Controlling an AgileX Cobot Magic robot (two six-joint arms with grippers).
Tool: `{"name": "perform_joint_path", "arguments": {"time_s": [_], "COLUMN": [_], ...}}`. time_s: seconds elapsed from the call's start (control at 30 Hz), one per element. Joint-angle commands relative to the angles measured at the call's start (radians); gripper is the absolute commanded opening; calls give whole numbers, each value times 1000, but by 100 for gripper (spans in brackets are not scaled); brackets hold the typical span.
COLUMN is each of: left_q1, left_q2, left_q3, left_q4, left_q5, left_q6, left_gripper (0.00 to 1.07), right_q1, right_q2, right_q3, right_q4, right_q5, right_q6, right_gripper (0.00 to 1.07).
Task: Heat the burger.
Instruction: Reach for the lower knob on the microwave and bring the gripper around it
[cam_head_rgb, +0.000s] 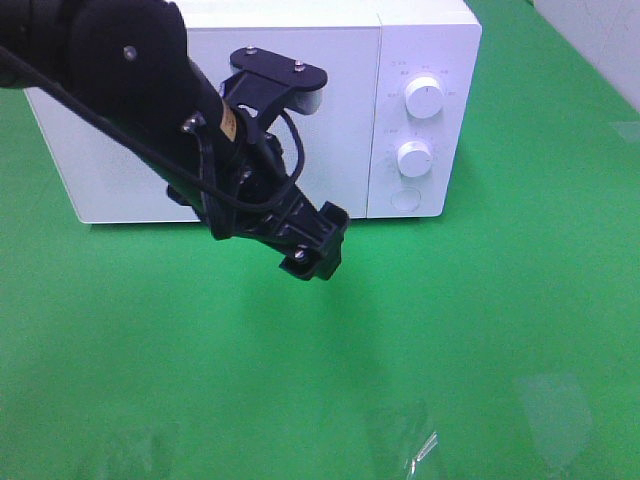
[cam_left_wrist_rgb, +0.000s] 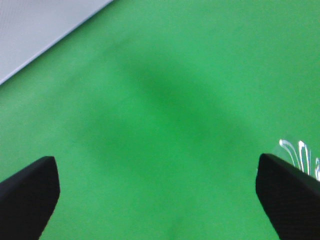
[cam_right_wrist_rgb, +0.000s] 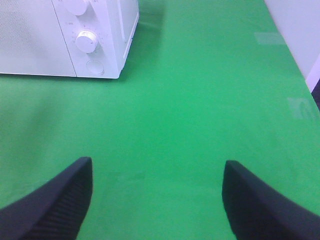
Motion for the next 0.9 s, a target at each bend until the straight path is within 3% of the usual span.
{"name": "perform_joint_path", "arguments": {"time_s": [0.03,0.33,0.4,0.5,0.53,0.57,0.63,0.67,0.7,0.9], "left_q1": [-1,57,138,159,216,216,326,326,386,509], "left_q2": [-48,-123,-166,-178,-200,-200,-239,-239,-260,-306], "left_q3": [-6,-6,-6,-6,-6,-6,-6,-6,-6,-5], "left_q4": [-16,-38,-40,-42,-46,-46,-63,-63,-89,-148], "left_q5": [171,313,346,353,380,380,437,437,461,510], "left_q6": [-3,-6,-2,1,16,16,55,55,83,146], "left_gripper": [100,100,100,100,100,100,100,100,100,100], "right_q1": [-8,-8,-8,-8,-8,-8,-8,-8,-8,-8], "right_q2": [-24,-24,-24,-24,-24,-24,-24,-24,-24,-24], "right_q3": [2,2,2,2,2,2,2,2,2,2], "right_q4": [-2,-2,-2,-2,-2,-2,-2,-2,-2,-2], "right_q5": [1,1,1,1,1,1,1,1,1,1], "right_q6": [-2,-2,-2,-2,-2,-2,-2,-2,-2,-2], "right_gripper": [72,72,72,72,72,72,72,72,72,72]}}
